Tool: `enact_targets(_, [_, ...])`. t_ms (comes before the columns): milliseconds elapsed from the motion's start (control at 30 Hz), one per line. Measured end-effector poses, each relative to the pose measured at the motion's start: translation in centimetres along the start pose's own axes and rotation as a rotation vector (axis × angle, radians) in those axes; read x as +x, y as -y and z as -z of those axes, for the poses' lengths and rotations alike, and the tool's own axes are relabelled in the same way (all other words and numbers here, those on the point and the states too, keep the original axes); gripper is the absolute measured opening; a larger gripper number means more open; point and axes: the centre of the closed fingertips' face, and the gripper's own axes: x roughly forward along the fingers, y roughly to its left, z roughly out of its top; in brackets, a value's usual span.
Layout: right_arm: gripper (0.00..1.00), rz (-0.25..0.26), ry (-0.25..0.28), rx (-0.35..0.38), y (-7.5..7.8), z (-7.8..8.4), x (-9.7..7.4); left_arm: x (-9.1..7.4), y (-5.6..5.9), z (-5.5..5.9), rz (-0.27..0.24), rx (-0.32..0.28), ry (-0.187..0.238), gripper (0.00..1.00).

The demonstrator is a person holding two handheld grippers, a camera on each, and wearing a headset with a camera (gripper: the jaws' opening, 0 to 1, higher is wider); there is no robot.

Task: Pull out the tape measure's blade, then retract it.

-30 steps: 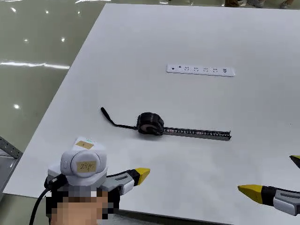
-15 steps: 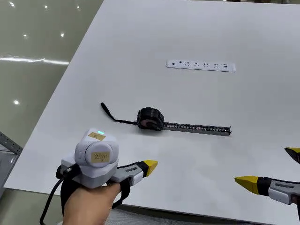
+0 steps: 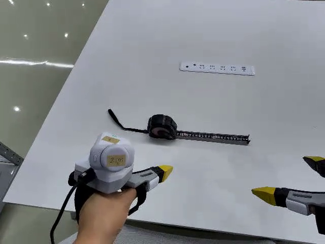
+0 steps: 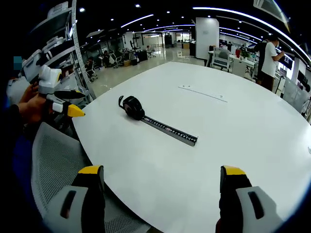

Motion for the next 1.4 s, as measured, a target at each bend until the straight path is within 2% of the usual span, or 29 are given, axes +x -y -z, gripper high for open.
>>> enact_targets(467, [0.94, -0.02, -0.023, -0.017, 0.7, 0.1, 1.6, 1.9, -0.1, 0.0, -0.018, -0.003, -0.004, 0.97])
enact_targets(733, [0.93, -0.028, -0.037, -0.041, 1.7, -0.2, 2.6, 3.0, 0.2, -0.1, -0.023, -0.01, -0.003, 0.96])
enact_targets(1400, [0.87, -0.072, -0.095, -0.142, 3.8, -0.5, 5.5, 5.6, 1.0, -0.7, -0.02, -0.012, -0.017, 0.95])
